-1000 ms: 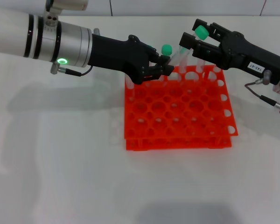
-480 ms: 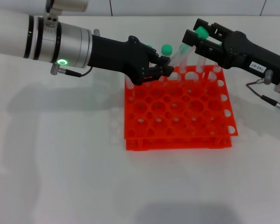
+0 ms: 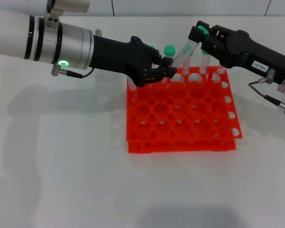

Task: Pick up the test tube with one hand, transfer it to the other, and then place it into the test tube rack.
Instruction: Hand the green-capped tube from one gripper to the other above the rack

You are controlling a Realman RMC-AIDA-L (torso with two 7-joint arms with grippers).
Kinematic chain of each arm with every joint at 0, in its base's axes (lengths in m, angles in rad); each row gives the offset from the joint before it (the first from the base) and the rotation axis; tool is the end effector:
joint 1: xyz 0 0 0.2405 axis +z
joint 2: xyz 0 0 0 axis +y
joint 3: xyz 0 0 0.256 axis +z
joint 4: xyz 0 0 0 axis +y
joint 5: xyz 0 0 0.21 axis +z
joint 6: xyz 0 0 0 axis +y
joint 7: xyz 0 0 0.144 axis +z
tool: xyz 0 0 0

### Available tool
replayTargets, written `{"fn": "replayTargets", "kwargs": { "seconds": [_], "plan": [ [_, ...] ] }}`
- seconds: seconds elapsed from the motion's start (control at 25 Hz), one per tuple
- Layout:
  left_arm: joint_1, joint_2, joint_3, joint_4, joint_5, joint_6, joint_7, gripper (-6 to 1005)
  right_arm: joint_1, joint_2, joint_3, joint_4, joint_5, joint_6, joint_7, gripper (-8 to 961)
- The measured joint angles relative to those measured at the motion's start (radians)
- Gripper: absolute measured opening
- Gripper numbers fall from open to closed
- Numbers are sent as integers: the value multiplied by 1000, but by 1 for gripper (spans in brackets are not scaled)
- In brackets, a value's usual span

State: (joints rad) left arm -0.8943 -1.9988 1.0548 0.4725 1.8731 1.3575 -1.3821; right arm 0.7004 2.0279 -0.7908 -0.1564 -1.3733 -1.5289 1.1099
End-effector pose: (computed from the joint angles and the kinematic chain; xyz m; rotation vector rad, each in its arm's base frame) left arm -0.1569 0.4015 -0.0365 -2.9782 -0.2073 -0.4705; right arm 0.2076 0.3620 -0.0159 -2.3893 0.6214 1.3376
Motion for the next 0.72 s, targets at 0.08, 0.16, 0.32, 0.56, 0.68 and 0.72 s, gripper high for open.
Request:
{"fn": "replayTargets", "kwargs": {
  "seconds": [0.08,0.16,0.32,0.56,0.68,0.72],
  "plan": [
    [0,0,-1,0,0,0,1,189,0,0,0,0,0,1,0,301],
    [0,0,-1,0,-1,0,1,190,0,0,0,0,0,1,1,255],
    [-1,-3,-1,0,0,0,-1,190,0,0,0,0,1,1,2,259],
    [-6,-9,2,14,13,1,-58,190,-2,0,-1,0,-2,2,5,265],
    [9,-27,3,70,31,4,-93,190,-4,0,-2,0,-3,2,6,268],
    [16,-34,4,95,45,4,-111,190,-5,0,-2,0,-2,2,6,269]
  ]
}}
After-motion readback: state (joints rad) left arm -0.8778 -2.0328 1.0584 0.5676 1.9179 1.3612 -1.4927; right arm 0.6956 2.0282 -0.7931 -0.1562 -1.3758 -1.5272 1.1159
